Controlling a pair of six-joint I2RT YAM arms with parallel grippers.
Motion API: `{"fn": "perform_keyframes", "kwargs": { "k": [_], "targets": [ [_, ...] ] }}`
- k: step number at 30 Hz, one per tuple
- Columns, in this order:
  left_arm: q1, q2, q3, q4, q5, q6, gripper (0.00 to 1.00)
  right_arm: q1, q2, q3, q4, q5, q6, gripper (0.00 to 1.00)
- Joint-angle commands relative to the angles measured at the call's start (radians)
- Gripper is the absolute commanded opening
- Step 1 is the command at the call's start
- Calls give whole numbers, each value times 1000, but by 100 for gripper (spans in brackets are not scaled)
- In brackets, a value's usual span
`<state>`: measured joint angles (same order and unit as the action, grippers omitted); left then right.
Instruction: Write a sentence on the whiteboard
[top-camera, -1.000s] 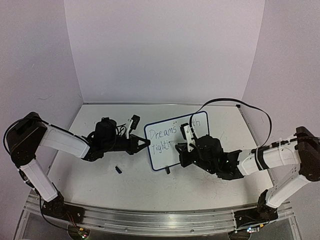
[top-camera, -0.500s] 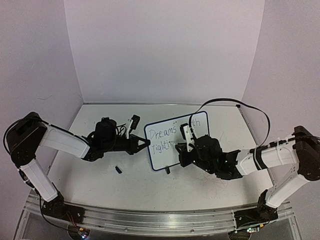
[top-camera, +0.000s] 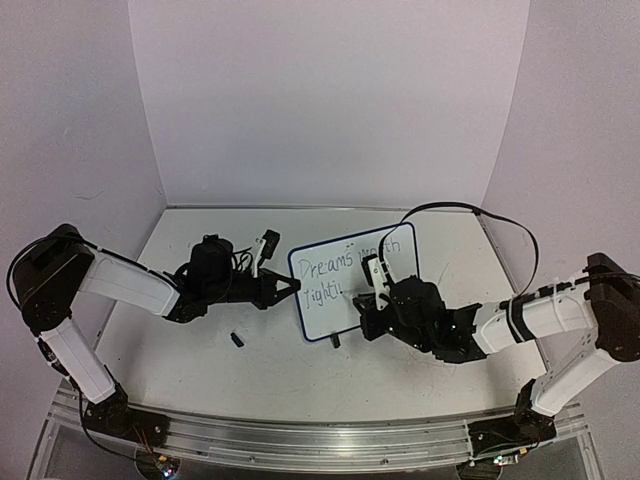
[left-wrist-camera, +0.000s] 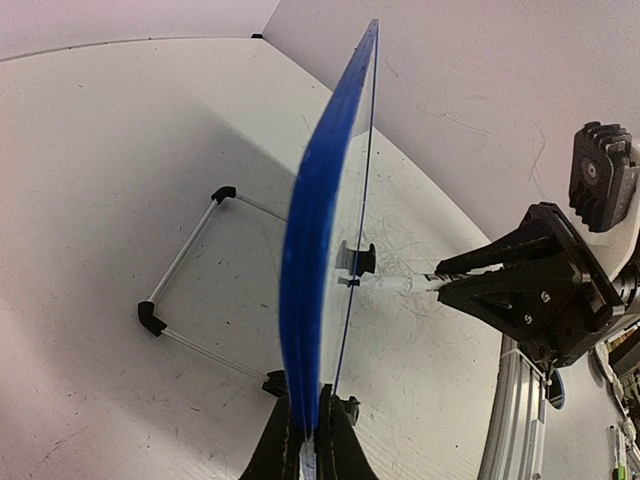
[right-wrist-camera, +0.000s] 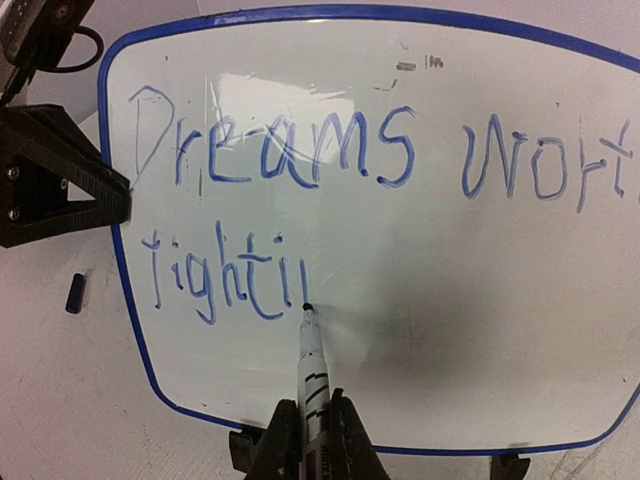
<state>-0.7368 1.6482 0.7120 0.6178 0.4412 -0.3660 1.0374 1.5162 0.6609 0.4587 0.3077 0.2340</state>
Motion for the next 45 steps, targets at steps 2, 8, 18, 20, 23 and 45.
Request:
{"fn": "perform_keyframes", "kwargs": {
  "k": [2, 8, 18, 20, 23, 45],
  "targets": [
    [4, -40, 3, -13, -30, 33, 0, -3, -18, 14, 2, 16, 2, 0],
    [4, -43, 1, -14, -29, 33, 0, -5, -12, 47, 24, 37, -10, 0],
    [4, -45, -5, -14, -30, 36, 0, -5, 15, 60, 48, 58, -10, 0],
    [4, -44, -4, -13, -30, 37, 0, -5, 15, 65, 48, 64, -13, 0],
    [4, -44, -2, -14, -30, 38, 0, -7, 14, 70, 50, 80, -14, 0],
    [4, -40, -2, -14, -32, 36, 0, -5, -15, 4, -35, 57, 48, 0]
  ]
}}
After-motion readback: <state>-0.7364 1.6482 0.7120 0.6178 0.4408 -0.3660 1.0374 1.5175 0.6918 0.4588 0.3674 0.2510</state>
